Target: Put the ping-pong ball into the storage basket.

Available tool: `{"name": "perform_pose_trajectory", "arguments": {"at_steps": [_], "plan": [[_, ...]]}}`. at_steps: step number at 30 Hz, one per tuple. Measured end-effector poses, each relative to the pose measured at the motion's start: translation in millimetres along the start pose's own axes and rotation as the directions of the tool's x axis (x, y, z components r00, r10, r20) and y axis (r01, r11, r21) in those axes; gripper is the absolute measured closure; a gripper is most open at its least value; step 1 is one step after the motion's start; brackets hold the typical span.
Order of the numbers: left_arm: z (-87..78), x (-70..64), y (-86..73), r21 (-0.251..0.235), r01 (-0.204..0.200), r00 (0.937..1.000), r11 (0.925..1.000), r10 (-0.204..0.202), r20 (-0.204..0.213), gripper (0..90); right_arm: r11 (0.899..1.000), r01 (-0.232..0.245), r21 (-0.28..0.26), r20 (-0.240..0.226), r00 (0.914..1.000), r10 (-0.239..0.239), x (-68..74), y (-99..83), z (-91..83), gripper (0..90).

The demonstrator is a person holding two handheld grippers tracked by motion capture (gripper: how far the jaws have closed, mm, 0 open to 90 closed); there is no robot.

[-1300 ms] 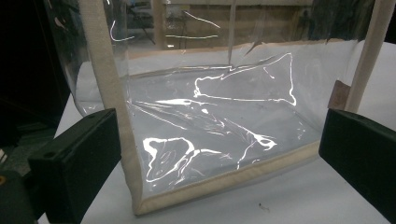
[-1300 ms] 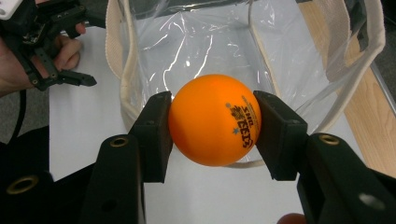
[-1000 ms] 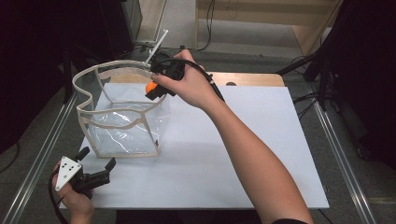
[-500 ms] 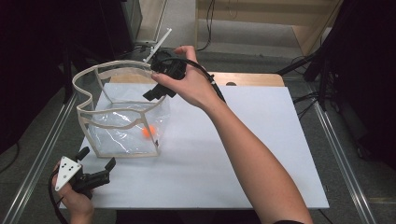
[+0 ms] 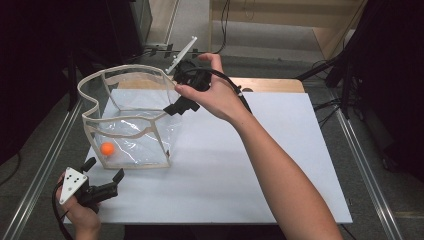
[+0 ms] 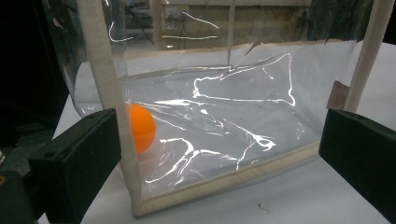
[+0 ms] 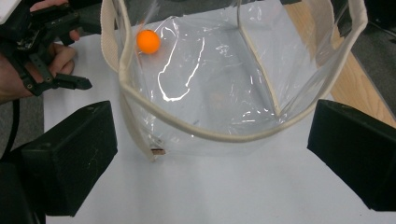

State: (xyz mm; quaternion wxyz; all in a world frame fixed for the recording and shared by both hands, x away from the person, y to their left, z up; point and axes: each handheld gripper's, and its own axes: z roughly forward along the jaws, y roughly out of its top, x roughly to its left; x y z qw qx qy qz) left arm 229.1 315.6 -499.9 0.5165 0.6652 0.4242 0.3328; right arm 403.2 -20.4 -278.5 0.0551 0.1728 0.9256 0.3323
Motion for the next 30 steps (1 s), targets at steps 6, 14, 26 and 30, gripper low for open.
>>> {"name": "perform_pose_trajectory", "arguments": {"at_steps": [6,14,26,30], "plan": [[0.0,-0.1,0.1,0.002,-0.004,1.0000,1.0000,0.004,0.000,0.0,1.000,-0.002,-0.001,0.014,0.9999,0.002,1.5,-10.9,-2.3,0.0],[0.1,-0.3,0.1,0.004,-0.005,1.0000,1.0000,0.005,-0.001,0.0,1.000,-0.007,0.003,0.025,0.9997,0.007,2.9,-25.0,-0.7,0.0],[0.0,-0.3,0.1,0.002,-0.003,1.0000,1.0000,0.003,-0.001,0.0,1.000,-0.012,0.021,0.029,0.9995,0.011,3.8,-45.9,6.5,0.0],[0.0,-0.4,0.1,0.002,-0.003,1.0000,1.0000,0.003,-0.001,0.0,1.000,-0.009,0.025,0.037,0.9993,0.008,5.1,-52.6,7.1,0.0]]}}
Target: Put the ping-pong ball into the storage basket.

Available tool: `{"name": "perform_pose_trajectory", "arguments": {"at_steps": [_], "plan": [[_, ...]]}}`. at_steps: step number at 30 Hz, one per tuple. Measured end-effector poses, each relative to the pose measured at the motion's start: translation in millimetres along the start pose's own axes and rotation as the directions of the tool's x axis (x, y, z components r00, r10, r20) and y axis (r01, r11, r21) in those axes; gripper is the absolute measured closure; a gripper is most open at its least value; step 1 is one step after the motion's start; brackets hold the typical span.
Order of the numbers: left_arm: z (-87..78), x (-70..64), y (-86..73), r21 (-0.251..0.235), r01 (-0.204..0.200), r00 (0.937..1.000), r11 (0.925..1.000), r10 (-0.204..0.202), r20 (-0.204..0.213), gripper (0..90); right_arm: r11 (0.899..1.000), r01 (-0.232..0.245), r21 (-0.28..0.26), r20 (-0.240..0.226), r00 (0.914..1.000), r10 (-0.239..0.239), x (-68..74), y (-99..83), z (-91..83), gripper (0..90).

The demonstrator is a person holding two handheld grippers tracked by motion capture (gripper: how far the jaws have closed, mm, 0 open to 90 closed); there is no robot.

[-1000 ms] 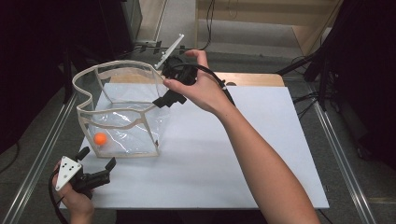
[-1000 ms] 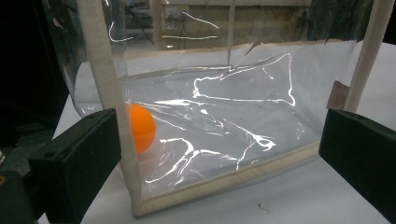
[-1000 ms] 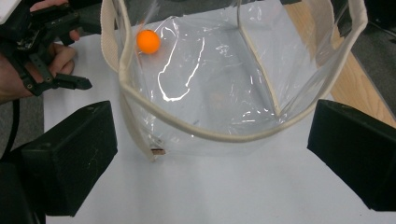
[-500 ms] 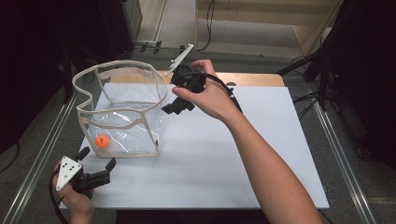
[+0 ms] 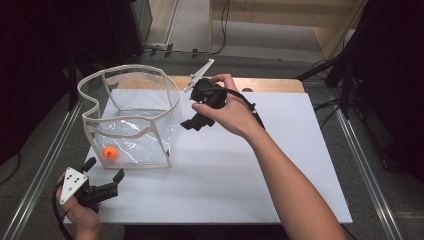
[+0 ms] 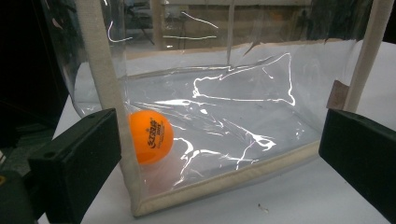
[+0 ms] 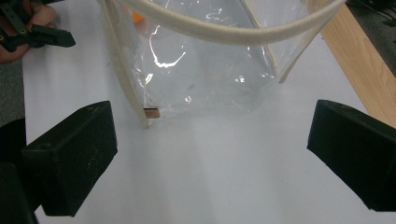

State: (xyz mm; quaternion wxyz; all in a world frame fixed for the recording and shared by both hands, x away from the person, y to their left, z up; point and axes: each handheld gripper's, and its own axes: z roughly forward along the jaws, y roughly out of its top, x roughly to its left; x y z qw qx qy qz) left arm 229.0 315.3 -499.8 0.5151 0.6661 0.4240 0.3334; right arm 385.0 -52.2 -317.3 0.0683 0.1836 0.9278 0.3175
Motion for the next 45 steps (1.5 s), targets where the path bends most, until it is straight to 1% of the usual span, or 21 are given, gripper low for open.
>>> {"name": "perform_pose_trajectory", "arguments": {"at_steps": [9,11,12,14,20,21,25,28,34,35,37,38,45], "plan": [[-0.1,-0.1,0.0,0.001,-0.004,1.0000,1.0000,0.004,0.001,0.0,1.000,-0.003,0.005,0.000,1.0000,0.003,1.8,-16.6,4.1,0.0],[0.0,-0.1,0.0,0.001,-0.005,1.0000,1.0000,0.005,0.001,0.0,1.000,-0.013,0.010,0.003,0.9999,0.013,2.3,-20.3,5.5,0.0],[0.0,-0.1,0.0,0.001,-0.005,1.0000,1.0000,0.005,0.001,0.0,1.000,-0.008,0.009,0.002,1.0000,0.008,1.9,-21.8,6.2,0.0],[0.0,-0.1,0.0,0.001,-0.005,1.0000,1.0000,0.005,0.001,0.0,1.000,-0.019,0.007,0.001,0.9998,0.019,2.2,-25.9,8.2,0.0],[-0.1,-0.4,0.0,0.000,-0.005,1.0000,1.0000,0.005,0.001,0.0,1.000,-0.028,0.003,-0.004,0.9996,0.028,2.2,-36.5,13.6,0.0],[-0.1,-0.4,-0.1,0.000,-0.005,1.0000,1.0000,0.005,0.001,0.0,0.999,-0.037,0.000,-0.007,0.9993,0.037,2.4,-38.9,14.7,0.0],[0.0,-0.6,0.0,0.001,-0.005,1.0000,1.0000,0.005,0.001,0.0,0.999,-0.039,0.005,-0.006,0.9992,0.039,1.9,-44.7,15.8,0.0],[0.0,-0.6,-0.1,0.000,-0.006,1.0000,1.0000,0.006,0.001,0.0,0.999,-0.044,-0.005,-0.008,0.9990,0.044,2.2,-50.7,16.8,0.0],[-0.1,-0.7,0.0,0.001,-0.007,1.0000,1.0000,0.007,0.000,0.0,0.998,-0.058,-0.006,-0.006,0.9983,0.058,4.1,-59.2,18.0,0.0],[-0.1,-0.7,0.0,0.000,-0.006,1.0000,1.0000,0.006,0.000,0.0,0.999,-0.053,-0.009,-0.008,0.9986,0.053,4.0,-61.3,18.2,0.0],[-0.1,-0.6,0.0,0.000,-0.006,1.0000,1.0000,0.006,0.001,0.0,0.998,-0.065,-0.011,-0.004,0.9979,0.065,4.8,-64.7,18.0,0.0],[-0.1,-0.6,0.0,0.001,-0.006,1.0000,1.0000,0.006,0.001,0.0,0.998,-0.063,-0.019,-0.005,0.9980,0.062,4.7,-66.1,18.4,0.0],[0.1,-0.7,0.0,0.000,-0.006,1.0000,1.0000,0.006,0.000,0.0,0.997,-0.074,-0.023,-0.006,0.9972,0.074,5.6,-78.6,19.8,0.0]]}}
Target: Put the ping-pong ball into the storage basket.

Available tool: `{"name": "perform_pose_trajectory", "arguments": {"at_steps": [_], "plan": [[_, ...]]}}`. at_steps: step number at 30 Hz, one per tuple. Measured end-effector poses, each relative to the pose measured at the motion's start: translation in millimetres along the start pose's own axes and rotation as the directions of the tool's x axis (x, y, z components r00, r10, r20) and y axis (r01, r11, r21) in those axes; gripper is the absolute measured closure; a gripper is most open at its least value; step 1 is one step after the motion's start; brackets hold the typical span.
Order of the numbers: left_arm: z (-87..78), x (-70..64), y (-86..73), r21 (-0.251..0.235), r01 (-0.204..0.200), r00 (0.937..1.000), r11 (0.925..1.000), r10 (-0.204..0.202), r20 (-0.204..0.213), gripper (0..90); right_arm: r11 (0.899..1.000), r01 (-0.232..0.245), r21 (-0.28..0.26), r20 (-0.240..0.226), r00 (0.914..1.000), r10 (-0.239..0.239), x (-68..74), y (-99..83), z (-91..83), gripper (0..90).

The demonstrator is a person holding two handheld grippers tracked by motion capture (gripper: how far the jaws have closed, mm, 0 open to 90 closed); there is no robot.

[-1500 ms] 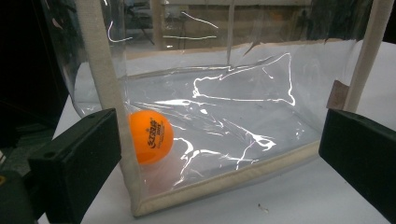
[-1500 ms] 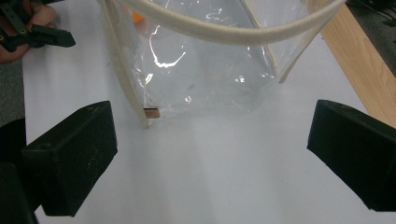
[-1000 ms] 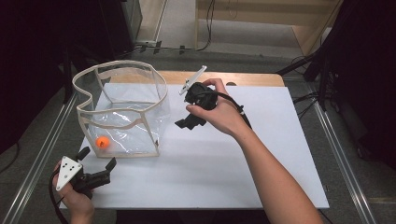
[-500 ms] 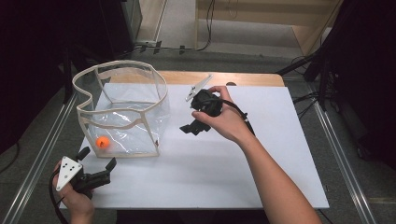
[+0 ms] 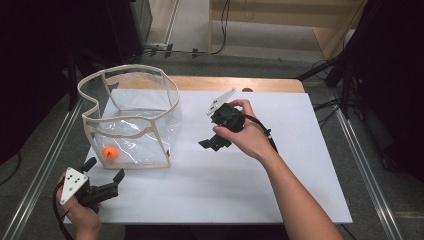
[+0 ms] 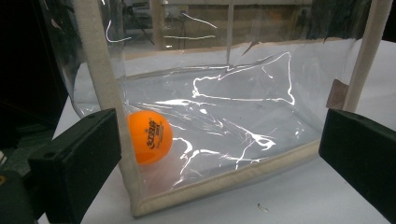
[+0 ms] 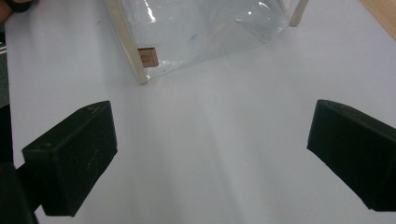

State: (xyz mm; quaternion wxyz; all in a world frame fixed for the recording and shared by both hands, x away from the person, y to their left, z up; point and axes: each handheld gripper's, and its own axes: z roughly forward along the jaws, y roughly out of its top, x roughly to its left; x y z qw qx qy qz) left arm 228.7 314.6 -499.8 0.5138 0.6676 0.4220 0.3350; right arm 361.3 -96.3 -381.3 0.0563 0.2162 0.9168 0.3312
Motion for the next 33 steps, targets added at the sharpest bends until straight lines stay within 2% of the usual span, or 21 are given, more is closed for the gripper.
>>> {"name": "perform_pose_trajectory", "arguments": {"at_steps": [8,18,24,33], "plan": [[0.0,-0.3,0.0,0.000,-0.001,1.0000,1.0000,0.001,0.000,0.0,1.000,-0.021,-0.022,-0.002,0.9998,0.021,-2.4,-16.2,-1.1,0.0],[0.0,-0.5,0.0,0.001,-0.003,1.0000,1.0000,0.003,0.000,0.0,0.996,-0.074,-0.039,-0.003,0.9972,0.074,-6.9,-44.6,-1.7,0.0],[0.1,-0.7,0.1,0.002,-0.005,1.0000,1.0000,0.005,-0.002,0.0,0.995,-0.086,-0.054,-0.010,0.9963,0.085,-4.4,-57.6,-0.1,0.0],[0.1,-0.9,0.0,0.001,-0.006,1.0000,1.0000,0.006,-0.001,0.0,0.990,-0.112,-0.086,0.013,0.9934,0.114,-0.5,-74.4,1.4,0.0]]}}
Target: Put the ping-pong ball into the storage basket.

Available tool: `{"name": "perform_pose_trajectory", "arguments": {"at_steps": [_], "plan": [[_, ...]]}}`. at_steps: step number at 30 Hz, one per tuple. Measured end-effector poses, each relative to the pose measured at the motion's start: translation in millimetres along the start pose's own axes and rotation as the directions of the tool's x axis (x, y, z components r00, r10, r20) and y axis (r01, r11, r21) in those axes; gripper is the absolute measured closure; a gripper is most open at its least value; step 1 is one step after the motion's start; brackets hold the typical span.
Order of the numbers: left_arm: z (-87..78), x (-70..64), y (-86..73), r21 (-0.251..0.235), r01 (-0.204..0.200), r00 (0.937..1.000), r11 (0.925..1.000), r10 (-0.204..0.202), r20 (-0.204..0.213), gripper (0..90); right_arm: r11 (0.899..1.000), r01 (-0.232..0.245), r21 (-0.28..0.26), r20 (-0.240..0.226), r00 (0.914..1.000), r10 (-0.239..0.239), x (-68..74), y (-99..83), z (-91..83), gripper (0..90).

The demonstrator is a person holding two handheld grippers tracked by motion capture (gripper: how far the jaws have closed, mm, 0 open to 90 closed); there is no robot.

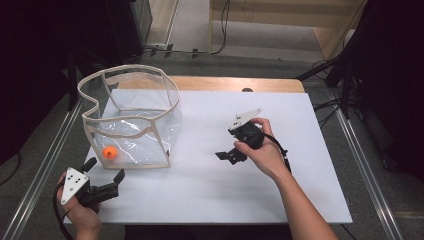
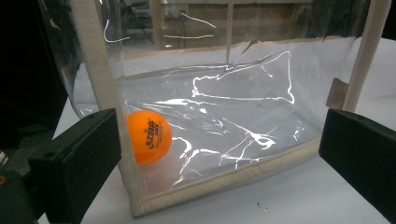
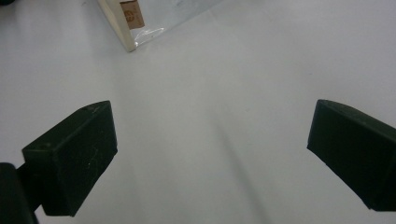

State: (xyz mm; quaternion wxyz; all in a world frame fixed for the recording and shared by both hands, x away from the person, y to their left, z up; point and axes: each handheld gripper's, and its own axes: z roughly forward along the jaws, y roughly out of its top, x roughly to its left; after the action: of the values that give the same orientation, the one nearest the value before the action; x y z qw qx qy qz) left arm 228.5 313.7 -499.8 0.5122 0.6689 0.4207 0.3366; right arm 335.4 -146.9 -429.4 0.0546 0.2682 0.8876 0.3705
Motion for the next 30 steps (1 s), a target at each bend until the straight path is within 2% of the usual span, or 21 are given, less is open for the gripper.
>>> {"name": "perform_pose_trajectory", "arguments": {"at_steps": [30], "plan": [[-0.3,-0.2,-0.1,0.001,-0.002,1.0000,1.0000,0.002,-0.001,0.0,0.994,-0.072,-0.085,0.022,0.9970,0.074,-2.8,-47.9,-19.5,0.0]]}}
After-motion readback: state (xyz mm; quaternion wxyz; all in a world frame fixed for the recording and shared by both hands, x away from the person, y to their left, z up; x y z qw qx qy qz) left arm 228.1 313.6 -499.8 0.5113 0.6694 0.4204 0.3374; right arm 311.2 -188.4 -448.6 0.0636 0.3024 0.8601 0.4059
